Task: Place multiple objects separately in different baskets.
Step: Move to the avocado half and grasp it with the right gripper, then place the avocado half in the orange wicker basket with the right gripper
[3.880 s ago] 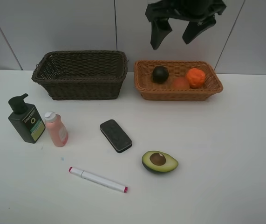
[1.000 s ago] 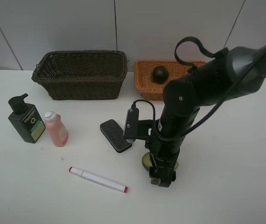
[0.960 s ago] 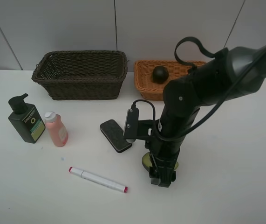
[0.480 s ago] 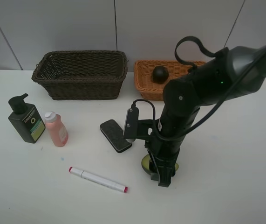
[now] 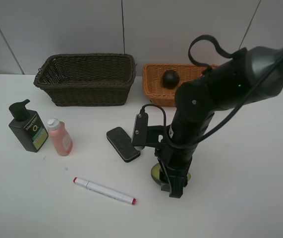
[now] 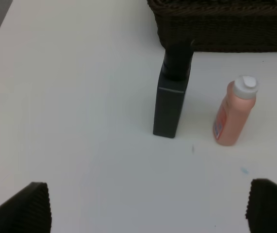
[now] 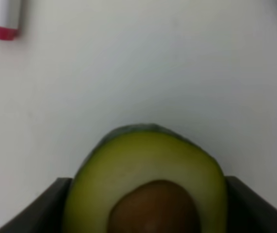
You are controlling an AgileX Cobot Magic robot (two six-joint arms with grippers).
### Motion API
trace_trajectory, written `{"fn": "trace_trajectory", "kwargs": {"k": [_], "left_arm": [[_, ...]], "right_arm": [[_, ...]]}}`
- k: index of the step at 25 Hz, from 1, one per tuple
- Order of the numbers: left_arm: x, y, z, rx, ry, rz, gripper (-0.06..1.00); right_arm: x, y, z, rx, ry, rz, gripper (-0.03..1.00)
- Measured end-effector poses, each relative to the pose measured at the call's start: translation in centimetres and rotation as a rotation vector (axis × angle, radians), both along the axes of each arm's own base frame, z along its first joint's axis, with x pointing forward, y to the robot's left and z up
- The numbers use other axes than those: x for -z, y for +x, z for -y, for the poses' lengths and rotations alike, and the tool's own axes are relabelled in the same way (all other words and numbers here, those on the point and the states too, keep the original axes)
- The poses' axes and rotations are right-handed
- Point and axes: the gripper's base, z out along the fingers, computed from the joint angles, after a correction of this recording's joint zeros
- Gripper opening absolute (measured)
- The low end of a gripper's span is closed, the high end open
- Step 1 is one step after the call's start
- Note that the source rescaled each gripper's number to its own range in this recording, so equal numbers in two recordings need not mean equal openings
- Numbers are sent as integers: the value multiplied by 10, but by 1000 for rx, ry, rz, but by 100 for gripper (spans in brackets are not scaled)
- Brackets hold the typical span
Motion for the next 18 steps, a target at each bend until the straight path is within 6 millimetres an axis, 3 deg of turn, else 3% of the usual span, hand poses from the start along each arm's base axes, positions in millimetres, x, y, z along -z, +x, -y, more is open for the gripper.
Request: {"fn": "trace_trajectory", "kwargs": {"k": [4, 8, 18], "left_arm": [[0, 0, 0, 0, 0, 0, 100], [0, 0, 0, 0, 0, 0, 100], [0, 0, 0, 0, 0, 0, 100]], "right_arm": [[-27, 0, 2, 3, 55, 55, 3], [-68, 14, 8, 49, 131, 137, 3], [-157, 106, 48, 538, 412, 425, 3]]}}
